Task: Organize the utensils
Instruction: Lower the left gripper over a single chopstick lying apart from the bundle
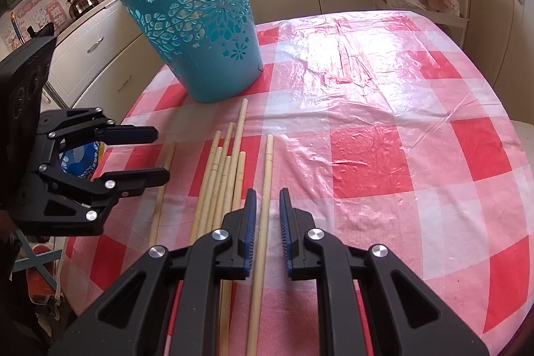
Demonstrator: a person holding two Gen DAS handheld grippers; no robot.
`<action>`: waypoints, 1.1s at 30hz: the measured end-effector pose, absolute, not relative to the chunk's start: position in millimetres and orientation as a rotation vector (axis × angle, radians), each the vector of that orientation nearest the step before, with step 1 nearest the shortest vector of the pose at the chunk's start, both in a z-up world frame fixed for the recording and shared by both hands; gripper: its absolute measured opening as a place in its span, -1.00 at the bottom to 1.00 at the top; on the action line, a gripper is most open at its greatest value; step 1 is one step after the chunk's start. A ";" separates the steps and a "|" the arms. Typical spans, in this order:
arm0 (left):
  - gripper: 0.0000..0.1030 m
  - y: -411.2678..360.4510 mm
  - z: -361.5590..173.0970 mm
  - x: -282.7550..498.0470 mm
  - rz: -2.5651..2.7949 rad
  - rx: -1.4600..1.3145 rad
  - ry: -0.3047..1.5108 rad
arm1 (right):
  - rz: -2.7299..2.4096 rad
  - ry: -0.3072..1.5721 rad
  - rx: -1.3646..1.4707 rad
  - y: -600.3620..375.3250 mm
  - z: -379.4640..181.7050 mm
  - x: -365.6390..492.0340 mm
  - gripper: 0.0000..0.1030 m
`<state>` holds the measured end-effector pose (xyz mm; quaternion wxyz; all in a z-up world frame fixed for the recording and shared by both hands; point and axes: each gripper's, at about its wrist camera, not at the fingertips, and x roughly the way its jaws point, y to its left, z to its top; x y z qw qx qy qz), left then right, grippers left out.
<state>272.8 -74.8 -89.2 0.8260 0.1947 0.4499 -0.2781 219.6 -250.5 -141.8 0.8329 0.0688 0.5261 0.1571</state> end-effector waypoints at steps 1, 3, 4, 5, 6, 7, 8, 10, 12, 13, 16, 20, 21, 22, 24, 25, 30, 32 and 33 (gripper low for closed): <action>-0.03 -71.9 -89.7 270.7 -0.567 0.397 0.958 | 0.333 1.115 0.145 -250.6 -141.8 219.5 -0.71; -0.03 -67.8 -93.0 268.9 -0.529 0.362 0.981 | 0.333 1.115 0.145 -250.7 -142.0 219.6 -0.71; -0.03 -68.2 -95.7 268.2 -0.499 0.361 0.988 | 0.333 1.115 0.146 -250.6 -142.0 219.6 -0.71; -0.03 -67.4 -97.7 266.2 -0.493 0.356 0.990 | 0.333 1.115 0.146 -250.5 -141.9 219.5 -0.71; -0.03 -68.4 -99.7 266.2 -0.488 0.349 0.993 | 0.333 1.115 0.146 -250.7 -141.9 219.4 -0.71; -0.03 -70.4 -102.5 266.8 -0.480 0.347 0.998 | 0.333 1.115 0.146 -250.9 -141.9 219.4 -0.71; -0.03 -72.9 -105.1 266.8 -0.478 0.350 0.999 | 0.334 1.116 0.148 -251.1 -141.9 219.4 -0.71; -0.04 -77.9 -107.8 265.1 -0.489 0.365 0.988 | 0.335 1.117 0.152 -251.6 -142.0 219.6 -0.71; -0.17 -85.2 -108.4 261.7 -0.536 0.413 0.976 | 0.336 1.117 0.154 -251.7 -142.1 219.7 -0.71; -0.19 -88.3 -108.3 259.8 -0.555 0.449 0.966 | 0.336 1.117 0.154 -252.0 -142.0 219.6 -0.71; -0.30 -93.7 -105.6 256.2 -0.650 0.577 0.949 | 0.336 1.118 0.156 -252.0 -142.1 219.7 -0.71; -0.36 -98.1 -103.4 257.0 -0.789 0.743 0.938 | 0.337 1.118 0.160 -252.9 -142.0 219.8 -0.71; -0.36 -96.9 -102.8 259.1 -0.789 0.749 0.948 | 0.338 1.118 0.162 -253.4 -142.2 219.8 -0.71; -0.36 -94.2 -101.5 262.8 -0.764 0.748 0.957 | 0.339 1.118 0.164 -253.5 -142.3 220.0 -0.71; -0.25 -87.1 -96.8 268.3 -0.709 0.695 0.975 | 0.342 1.118 0.166 -253.9 -142.3 220.0 -0.70; -0.18 -81.0 -93.0 271.6 -0.677 0.634 0.991 | 0.344 1.118 0.166 -253.7 -142.2 219.9 -0.68; 0.08 -63.4 -94.8 278.6 -0.567 0.442 1.070 | 0.349 1.116 0.162 -252.0 -141.4 218.4 -0.62; 0.08 -62.5 -97.6 276.8 -0.527 0.382 1.082 | 0.349 1.116 0.164 -252.1 -141.4 218.4 -0.62; 0.08 -62.3 -99.5 275.6 -0.514 0.362 1.088 | 0.349 1.116 0.164 -252.1 -141.3 218.3 -0.62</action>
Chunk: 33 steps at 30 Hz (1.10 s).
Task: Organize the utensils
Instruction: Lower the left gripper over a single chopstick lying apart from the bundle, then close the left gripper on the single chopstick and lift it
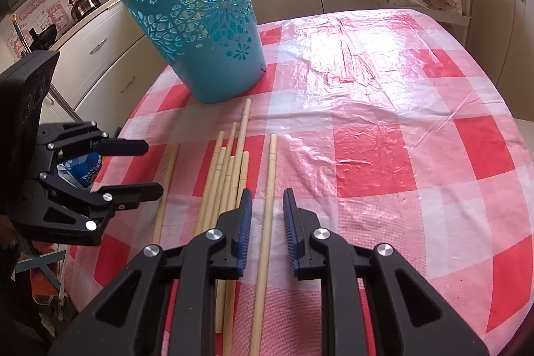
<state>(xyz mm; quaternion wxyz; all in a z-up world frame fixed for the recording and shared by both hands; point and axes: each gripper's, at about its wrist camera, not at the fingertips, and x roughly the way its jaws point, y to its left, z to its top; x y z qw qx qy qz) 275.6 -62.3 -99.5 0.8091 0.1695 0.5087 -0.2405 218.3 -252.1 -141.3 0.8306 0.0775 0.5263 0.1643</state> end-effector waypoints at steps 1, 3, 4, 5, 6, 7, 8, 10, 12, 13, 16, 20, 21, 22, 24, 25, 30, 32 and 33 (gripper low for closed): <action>0.08 -62.7 -99.8 274.1 -0.487 0.328 1.085 | 0.348 1.116 0.164 -252.0 -141.2 218.3 -0.62; 0.07 -65.3 -102.9 272.8 -0.455 0.277 1.091 | 0.349 1.116 0.164 -252.1 -141.3 218.3 -0.62; 0.07 -65.8 -104.2 272.6 -0.441 0.246 1.099 | 0.349 1.116 0.164 -252.3 -141.2 218.4 -0.61; 0.07 -66.6 -105.7 272.5 -0.433 0.211 1.106 | 0.350 1.116 0.164 -252.1 -141.1 218.3 -0.61; 0.07 -68.1 -107.0 272.1 -0.421 0.189 1.102 | 0.350 1.116 0.165 -252.3 -141.1 218.2 -0.61; 0.07 -70.8 -108.0 270.2 -0.394 0.194 1.090 | 0.350 1.117 0.166 -252.4 -141.1 218.2 -0.60; 0.05 -75.7 -110.1 270.4 -0.375 0.202 1.084 | 0.350 1.117 0.167 -252.2 -141.4 218.3 -0.60; -0.23 -76.1 -109.9 267.8 -0.334 0.197 1.073 | 0.351 1.117 0.169 -252.5 -141.2 218.4 -0.60; -0.71 -72.0 -108.3 267.8 -0.328 0.173 1.075 | 0.351 1.117 0.168 -252.3 -141.0 218.3 -0.60; -0.74 -68.8 -107.9 268.0 -0.336 0.159 1.077 | 0.351 1.117 0.167 -252.2 -141.0 218.2 -0.60; -0.78 -65.5 -107.4 267.6 -0.377 0.187 1.072 | 0.352 1.117 0.165 -252.0 -141.1 217.9 -0.59; -0.86 -74.6 -107.1 257.1 -0.499 0.389 1.003 | 0.352 1.117 0.163 -251.7 -141.0 217.4 -0.58; -0.89 -74.1 -106.2 256.1 -0.518 0.408 1.004 | 0.351 1.116 0.159 -251.2 -140.9 216.9 -0.58; -0.90 -73.4 -105.1 256.2 -0.532 0.413 1.010 | 0.350 1.115 0.153 -250.3 -140.7 216.7 -0.58; -0.89 -71.6 -103.5 257.5 -0.528 0.433 1.024 | 0.347 1.113 0.134 -247.5 -140.1 216.9 -0.58; -0.89 -71.1 -102.7 258.4 -0.522 0.433 1.030 | 0.342 1.111 0.118 -245.4 -139.8 217.1 -0.58; -0.57 -73.8 -102.2 267.9 -0.475 0.416 1.048 | 0.321 1.103 0.026 -233.3 -139.6 220.6 -0.58; -0.43 -79.1 -103.5 271.4 -0.459 0.417 1.049 | 0.311 1.098 -0.033 -226.1 -139.5 220.3 -0.58; -0.42 -81.8 -103.6 271.8 -0.454 0.424 1.044 | 0.307 1.094 -0.065 -222.9 -139.7 219.8 -0.58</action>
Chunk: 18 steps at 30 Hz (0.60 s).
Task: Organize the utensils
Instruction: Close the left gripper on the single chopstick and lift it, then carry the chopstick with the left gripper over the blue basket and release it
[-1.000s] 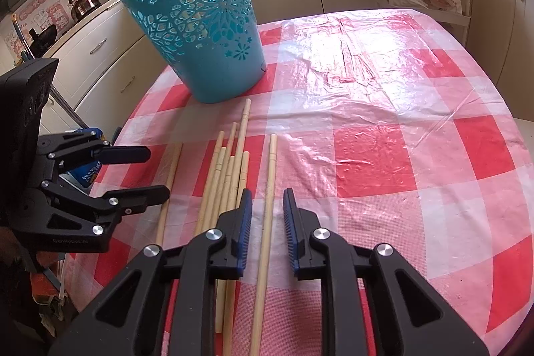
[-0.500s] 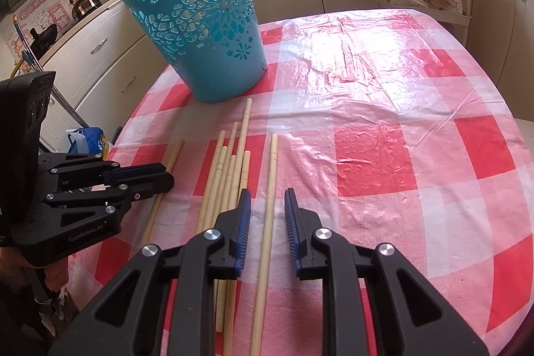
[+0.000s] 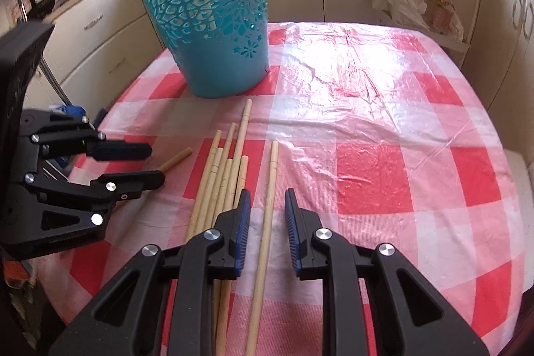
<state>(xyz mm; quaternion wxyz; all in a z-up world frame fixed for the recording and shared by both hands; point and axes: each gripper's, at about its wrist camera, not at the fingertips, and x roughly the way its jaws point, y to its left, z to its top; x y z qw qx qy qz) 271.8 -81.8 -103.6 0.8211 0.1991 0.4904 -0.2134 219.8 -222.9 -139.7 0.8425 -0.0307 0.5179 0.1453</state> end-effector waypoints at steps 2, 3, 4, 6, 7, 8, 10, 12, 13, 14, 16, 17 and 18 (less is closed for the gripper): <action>-0.45 -85.5 -104.4 270.8 -0.447 0.440 1.030 | 0.300 1.088 -0.121 -217.5 -139.7 218.1 -0.61; -0.67 -86.3 -104.7 270.3 -0.457 0.434 1.029 | 0.308 1.084 -0.139 -215.7 -139.5 217.1 -0.67; -0.81 -87.1 -105.1 269.6 -0.475 0.421 1.033 | 0.314 1.081 -0.156 -213.0 -139.3 216.0 -0.80; -0.90 -92.1 -105.9 263.7 -0.470 0.447 1.014 | 0.318 1.079 -0.161 -212.8 -140.0 215.0 -0.87; -0.90 -93.8 -106.0 261.0 -0.459 0.456 1.004 | 0.320 1.081 -0.151 -214.7 -140.0 215.2 -0.87; -0.91 -92.9 -105.4 260.0 -0.459 0.435 1.005 | 0.324 1.085 -0.116 -219.5 -140.0 215.6 -0.88; -0.91 -86.9 -101.1 257.5 -0.452 0.374 0.993 | 0.341 1.100 -0.015 -232.2 -140.1 216.6 -0.88; -0.91 -77.9 -92.3 253.1 -0.449 0.304 0.968 | 0.355 1.101 0.107 -248.9 -138.4 217.4 -0.89; -0.91 -71.1 -83.4 249.8 -0.448 0.251 0.943 | 0.358 1.096 0.141 -253.8 -137.2 217.6 -0.89; -0.91 -67.1 -76.8 247.3 -0.451 0.223 0.921 | 0.375 1.080 0.208 -261.7 -134.8 217.4 -0.89; -0.91 -56.5 -56.3 240.3 -0.458 0.152 0.854 | 0.396 1.056 0.291 -270.4 -131.1 217.7 -0.89; -0.91 -52.2 -47.5 237.9 -0.458 0.131 0.827 | 0.409 1.039 0.327 -273.4 -129.1 217.7 -0.89; -0.91 -47.1 -36.1 235.0 -0.464 0.101 0.789 | 0.419 1.026 0.352 -274.4 -127.3 217.8 -0.89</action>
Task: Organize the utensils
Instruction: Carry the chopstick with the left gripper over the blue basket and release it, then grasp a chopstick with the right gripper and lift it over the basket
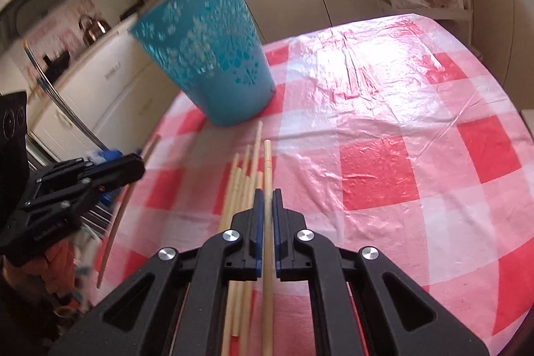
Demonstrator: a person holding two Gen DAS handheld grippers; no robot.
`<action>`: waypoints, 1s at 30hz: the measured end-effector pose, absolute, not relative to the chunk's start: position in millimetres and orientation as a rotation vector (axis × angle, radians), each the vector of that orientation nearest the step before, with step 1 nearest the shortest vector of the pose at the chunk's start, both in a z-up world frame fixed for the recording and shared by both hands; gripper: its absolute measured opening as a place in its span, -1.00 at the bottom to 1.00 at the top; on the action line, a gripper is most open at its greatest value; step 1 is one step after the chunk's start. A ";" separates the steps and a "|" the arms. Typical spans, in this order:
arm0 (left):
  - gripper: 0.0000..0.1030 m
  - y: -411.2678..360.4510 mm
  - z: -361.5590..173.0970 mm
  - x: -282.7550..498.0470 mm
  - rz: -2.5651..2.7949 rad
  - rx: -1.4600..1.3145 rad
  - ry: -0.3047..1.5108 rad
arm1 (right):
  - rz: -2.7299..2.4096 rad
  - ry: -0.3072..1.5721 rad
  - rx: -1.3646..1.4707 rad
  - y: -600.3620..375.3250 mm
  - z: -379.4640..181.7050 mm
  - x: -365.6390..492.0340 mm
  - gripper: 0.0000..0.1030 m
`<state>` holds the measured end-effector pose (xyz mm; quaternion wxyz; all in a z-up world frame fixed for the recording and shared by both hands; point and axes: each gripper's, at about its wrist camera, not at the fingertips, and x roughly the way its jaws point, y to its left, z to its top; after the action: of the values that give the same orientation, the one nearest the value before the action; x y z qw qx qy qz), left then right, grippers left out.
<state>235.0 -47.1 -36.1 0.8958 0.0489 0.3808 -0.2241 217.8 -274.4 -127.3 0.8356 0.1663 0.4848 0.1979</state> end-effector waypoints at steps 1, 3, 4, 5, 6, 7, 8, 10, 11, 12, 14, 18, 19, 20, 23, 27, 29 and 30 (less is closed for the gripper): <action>-0.91 -41.8 -23.2 232.2 -0.467 0.072 0.748 | 0.430 1.008 0.381 -276.4 -124.8 217.7 -0.89; -0.91 -36.5 -1.3 230.5 -0.464 0.037 0.682 | 0.444 0.972 0.414 -278.4 -119.2 217.1 -0.89; -0.91 -31.0 14.4 229.3 -0.470 0.003 0.630 | 0.450 0.961 0.430 -279.6 -117.6 216.7 -0.89; -0.91 -26.6 26.5 232.3 -0.467 -0.018 0.596 | 0.454 0.956 0.443 -280.0 -115.8 216.3 -0.89; -0.91 -22.9 39.1 233.6 -0.464 -0.040 0.555 | 0.456 0.955 0.454 -279.7 -115.4 216.1 -0.88; -0.91 -18.8 52.6 235.5 -0.459 -0.063 0.509 | 0.455 0.957 0.464 -280.3 -116.2 216.2 -0.89; -0.91 -16.0 62.0 238.7 -0.453 -0.079 0.476 | 0.454 0.959 0.470 -280.0 -116.6 216.6 -0.89; -0.91 -9.6 85.0 251.3 -0.427 -0.129 0.394 | 0.457 0.963 0.484 -280.8 -117.2 217.5 -0.89; -0.91 -7.0 94.9 258.5 -0.414 -0.147 0.361 | 0.455 0.962 0.484 -280.5 -117.0 217.8 -0.89; -0.91 -6.8 102.7 265.3 -0.401 -0.156 0.334 | 0.455 0.961 0.485 -282.3 -117.2 216.9 -0.89; -0.91 -7.7 116.9 281.9 -0.375 -0.173 0.290 | 0.454 0.959 0.492 -282.7 -117.8 217.2 -0.89; -0.91 -16.0 135.6 321.6 -0.318 -0.199 0.209 | 0.447 0.950 0.491 -284.3 -116.7 215.9 -0.89; -0.91 -19.0 135.9 329.0 -0.305 -0.203 0.201 | 0.447 0.950 0.493 -284.0 -116.6 216.3 -0.89; -0.91 -21.4 135.5 339.6 -0.281 -0.209 0.188 | 0.449 0.950 0.495 -284.5 -116.9 215.9 -0.89; -0.91 -25.7 127.9 365.0 -0.218 -0.232 0.166 | 0.450 0.952 0.493 -283.8 -116.7 215.6 -0.88; -0.90 -24.1 114.3 388.9 -0.140 -0.271 0.147 | 0.453 0.952 0.504 -284.1 -117.0 216.3 -0.89; -0.90 -25.1 106.9 396.7 -0.122 -0.271 0.155 | 0.450 0.953 0.503 -283.7 -117.1 216.5 -0.89; -0.90 -27.4 103.7 399.1 -0.118 -0.261 0.162 | 0.448 0.953 0.502 -283.5 -117.1 216.5 -0.89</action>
<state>399.1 -27.4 103.7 0.9865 -0.1301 0.0805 -0.0586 216.5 -283.5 -117.1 0.8347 0.2370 0.4499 0.2116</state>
